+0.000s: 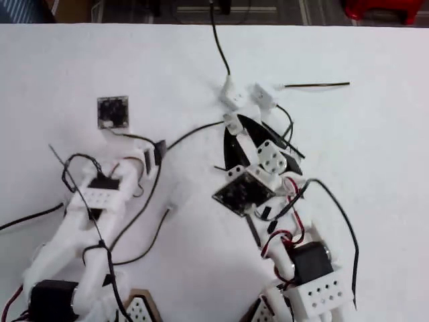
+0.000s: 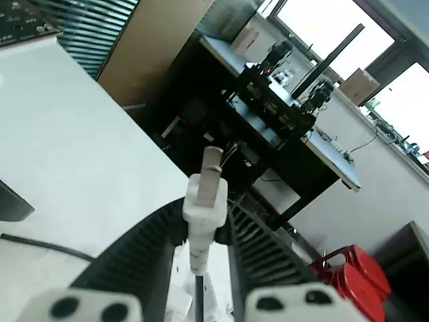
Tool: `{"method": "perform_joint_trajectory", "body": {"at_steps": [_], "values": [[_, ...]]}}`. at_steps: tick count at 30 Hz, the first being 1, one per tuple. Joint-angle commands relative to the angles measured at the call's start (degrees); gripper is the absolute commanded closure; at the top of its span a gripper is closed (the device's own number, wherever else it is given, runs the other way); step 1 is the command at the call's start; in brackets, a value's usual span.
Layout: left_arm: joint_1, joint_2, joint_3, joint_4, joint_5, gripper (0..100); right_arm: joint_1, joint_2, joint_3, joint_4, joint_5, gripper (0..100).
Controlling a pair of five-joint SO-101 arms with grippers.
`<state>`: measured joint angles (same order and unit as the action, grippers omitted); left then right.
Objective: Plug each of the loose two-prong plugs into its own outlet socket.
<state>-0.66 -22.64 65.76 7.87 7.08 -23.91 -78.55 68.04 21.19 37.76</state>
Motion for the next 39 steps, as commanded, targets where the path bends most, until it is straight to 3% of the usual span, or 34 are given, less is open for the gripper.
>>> {"method": "perform_joint_trajectory", "body": {"at_steps": [1,7,13,18,25,30,39], "values": [[1.01,-0.22,2.29,-13.36,0.00,73,1.63,-4.18,5.98,-12.53,0.00,98.0],[4.97,-0.13,7.74,-37.98,0.00,74,7.16,-9.45,14.33,-22.73,-0.35,98.0],[11.65,-0.31,8.09,-47.03,0.09,74,9.54,-15.52,23.21,-32.66,-0.53,98.0],[15.52,-0.31,9.05,-58.37,0.09,74,9.54,-20.70,29.19,-33.71,-0.53,98.0],[19.56,-0.31,20.13,-88.62,-2.11,74,9.54,-22.20,29.01,-31.96,-0.53,98.0],[23.52,-0.31,25.05,-97.67,-12.22,74,9.10,-22.20,29.01,-31.78,-0.53,98.0],[26.86,-0.31,27.25,-106.11,-13.36,74,9.01,-22.20,29.01,-29.32,-0.09,98.0]]}}
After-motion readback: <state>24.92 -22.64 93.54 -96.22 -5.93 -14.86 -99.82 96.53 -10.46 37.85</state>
